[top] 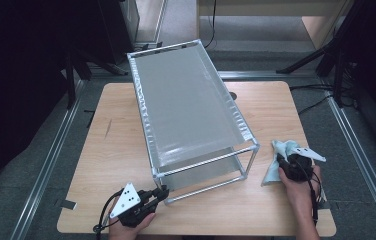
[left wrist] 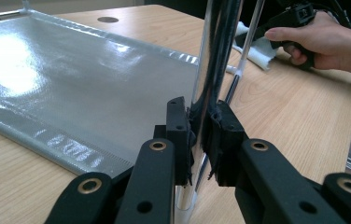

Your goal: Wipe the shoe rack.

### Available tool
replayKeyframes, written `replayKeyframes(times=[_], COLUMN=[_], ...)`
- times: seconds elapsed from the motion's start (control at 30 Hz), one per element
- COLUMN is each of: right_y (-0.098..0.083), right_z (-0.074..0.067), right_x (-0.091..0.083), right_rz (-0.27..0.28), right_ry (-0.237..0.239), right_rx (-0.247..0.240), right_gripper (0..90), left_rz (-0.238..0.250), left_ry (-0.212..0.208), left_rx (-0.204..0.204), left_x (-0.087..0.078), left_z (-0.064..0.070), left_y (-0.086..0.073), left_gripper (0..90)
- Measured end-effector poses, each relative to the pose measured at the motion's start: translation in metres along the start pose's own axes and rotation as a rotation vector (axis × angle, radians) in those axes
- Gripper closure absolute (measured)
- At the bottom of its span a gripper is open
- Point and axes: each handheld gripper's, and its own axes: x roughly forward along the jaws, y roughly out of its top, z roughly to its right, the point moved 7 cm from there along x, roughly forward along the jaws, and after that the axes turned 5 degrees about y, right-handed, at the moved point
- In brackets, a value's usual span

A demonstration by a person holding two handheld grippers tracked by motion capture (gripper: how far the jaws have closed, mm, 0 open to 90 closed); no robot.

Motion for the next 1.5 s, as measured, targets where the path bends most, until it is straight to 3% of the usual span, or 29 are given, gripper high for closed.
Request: replayKeyframes(times=[0.17,0.3,0.43,0.63,0.8,0.9,1.1,1.2,1.3,1.5], right_y=[-0.004,0.008,0.036,0.088,0.110,0.114,0.100,0.090,0.084,0.070], right_z=[-0.011,-0.026,-0.048,-0.095,-0.145,-0.166,-0.192,-0.211,-0.231,-0.283], right_x=[-0.009,-0.030,-0.065,-0.127,-0.148,-0.142,-0.114,-0.110,-0.112,-0.115], right_rz=[0.004,0.091,0.187,0.370,0.433,0.405,0.297,0.292,0.278,0.259], right_ry=[0.002,0.064,0.109,0.213,0.298,0.312,0.348,0.352,0.407,0.504], right_rx=[-0.023,0.002,-0.027,-0.058,-0.149,-0.202,-0.210,-0.244,-0.242,-0.299], right_gripper=[83.8,84.1,84.2,84.2,84.2,84.1,84.2,84.1,84.1,84.1], left_rz=[0.001,0.000,0.003,0.006,0.003,0.003,0.002,0.001,0.000,0.002], left_ry=[-0.007,-0.012,-0.021,-0.033,-0.037,-0.037,-0.037,-0.039,-0.035,-0.030], left_rx=[-0.001,0.004,0.007,0.006,0.013,0.017,0.014,0.017,0.016,0.009], left_x=[0.001,0.004,0.007,0.009,0.010,0.010,0.011,0.011,0.012,0.013], left_z=[0.002,0.005,0.008,0.012,0.013,0.013,0.016,0.015,0.016,0.017], left_y=[0.000,0.001,0.001,0.002,0.002,0.002,0.002,0.002,0.002,0.003], left_gripper=[80.3,80.4,80.4,80.4,80.4,80.5,80.6,80.7,80.7,80.7])
